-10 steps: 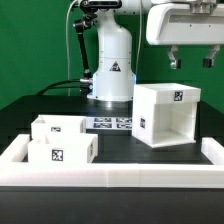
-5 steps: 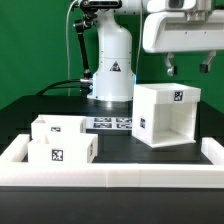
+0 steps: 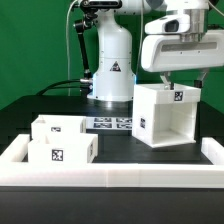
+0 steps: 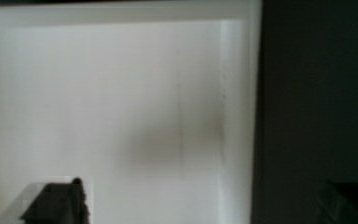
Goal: Assemble drawer
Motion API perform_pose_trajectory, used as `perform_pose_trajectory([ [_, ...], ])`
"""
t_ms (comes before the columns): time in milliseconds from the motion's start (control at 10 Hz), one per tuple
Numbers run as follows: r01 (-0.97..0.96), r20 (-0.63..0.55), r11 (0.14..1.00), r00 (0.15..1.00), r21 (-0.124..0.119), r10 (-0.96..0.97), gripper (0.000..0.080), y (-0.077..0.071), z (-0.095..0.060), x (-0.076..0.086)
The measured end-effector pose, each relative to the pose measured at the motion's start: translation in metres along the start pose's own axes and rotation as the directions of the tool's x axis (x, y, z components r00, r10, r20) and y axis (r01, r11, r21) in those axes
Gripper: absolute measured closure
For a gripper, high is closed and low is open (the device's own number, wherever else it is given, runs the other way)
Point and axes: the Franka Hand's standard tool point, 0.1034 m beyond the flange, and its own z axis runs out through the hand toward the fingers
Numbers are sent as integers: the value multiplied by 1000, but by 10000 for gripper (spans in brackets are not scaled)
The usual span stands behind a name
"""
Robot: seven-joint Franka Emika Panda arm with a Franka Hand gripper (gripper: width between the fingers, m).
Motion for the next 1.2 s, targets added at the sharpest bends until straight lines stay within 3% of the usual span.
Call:
perform_pose_trajectory([
  [300,-30,2,1000,1000,1,30,150,-5,3,-1],
  [400,-31,2,1000,1000,1,31,245,-4,3,-1],
  [500,-30,3,1000,1000,1,30,245,-4,3,-1],
  [700,-31,4,1000,1000,2,31,565,-5,4,-1],
  [800,-31,4,1000,1000,2,31,565,-5,4,-1],
  [900,-31,4,1000,1000,2,31,741,-5,4,-1],
  [1200,-31,3,1000,1000,2,31,764,-4,4,-1],
])
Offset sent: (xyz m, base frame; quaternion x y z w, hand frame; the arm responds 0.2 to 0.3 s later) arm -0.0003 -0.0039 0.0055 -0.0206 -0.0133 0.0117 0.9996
